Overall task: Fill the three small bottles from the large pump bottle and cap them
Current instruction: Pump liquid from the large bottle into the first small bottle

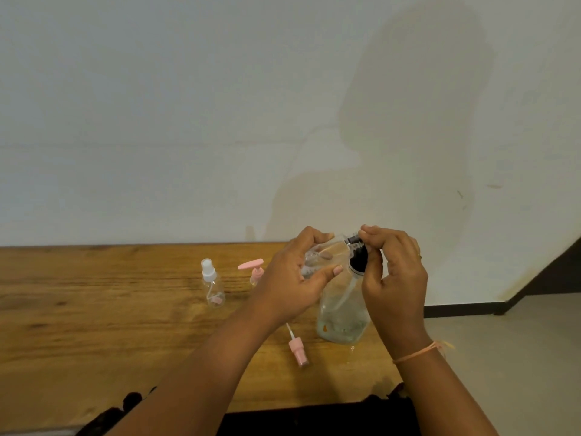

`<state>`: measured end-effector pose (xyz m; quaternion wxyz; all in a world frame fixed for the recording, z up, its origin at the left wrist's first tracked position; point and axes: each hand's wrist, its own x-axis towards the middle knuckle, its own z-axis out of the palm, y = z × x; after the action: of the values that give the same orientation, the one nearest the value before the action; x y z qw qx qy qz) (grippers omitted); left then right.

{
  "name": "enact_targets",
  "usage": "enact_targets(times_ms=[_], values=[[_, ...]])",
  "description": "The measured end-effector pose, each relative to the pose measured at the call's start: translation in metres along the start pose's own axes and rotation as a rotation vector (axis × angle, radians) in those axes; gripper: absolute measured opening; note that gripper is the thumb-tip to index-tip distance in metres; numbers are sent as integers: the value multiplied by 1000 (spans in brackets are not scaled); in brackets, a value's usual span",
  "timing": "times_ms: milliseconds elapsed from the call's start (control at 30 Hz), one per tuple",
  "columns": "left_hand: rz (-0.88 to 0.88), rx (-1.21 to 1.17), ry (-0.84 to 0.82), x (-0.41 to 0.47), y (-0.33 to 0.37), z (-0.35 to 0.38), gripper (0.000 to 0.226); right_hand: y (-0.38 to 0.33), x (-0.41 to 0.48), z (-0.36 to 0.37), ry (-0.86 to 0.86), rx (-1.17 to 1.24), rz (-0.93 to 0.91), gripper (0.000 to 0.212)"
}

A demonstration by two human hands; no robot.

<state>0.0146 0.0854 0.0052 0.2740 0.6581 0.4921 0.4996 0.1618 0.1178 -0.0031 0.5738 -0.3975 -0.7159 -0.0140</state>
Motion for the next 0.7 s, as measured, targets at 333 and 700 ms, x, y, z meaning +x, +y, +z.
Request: enact_targets(times_ms=[333,700], values=[[-27,-9,5,-2,-5,4,25,3,-7,3,-15,-8,19,28],[-44,16,-5,1,-8,4,23,7,-4,5,-17,-16,3,23]])
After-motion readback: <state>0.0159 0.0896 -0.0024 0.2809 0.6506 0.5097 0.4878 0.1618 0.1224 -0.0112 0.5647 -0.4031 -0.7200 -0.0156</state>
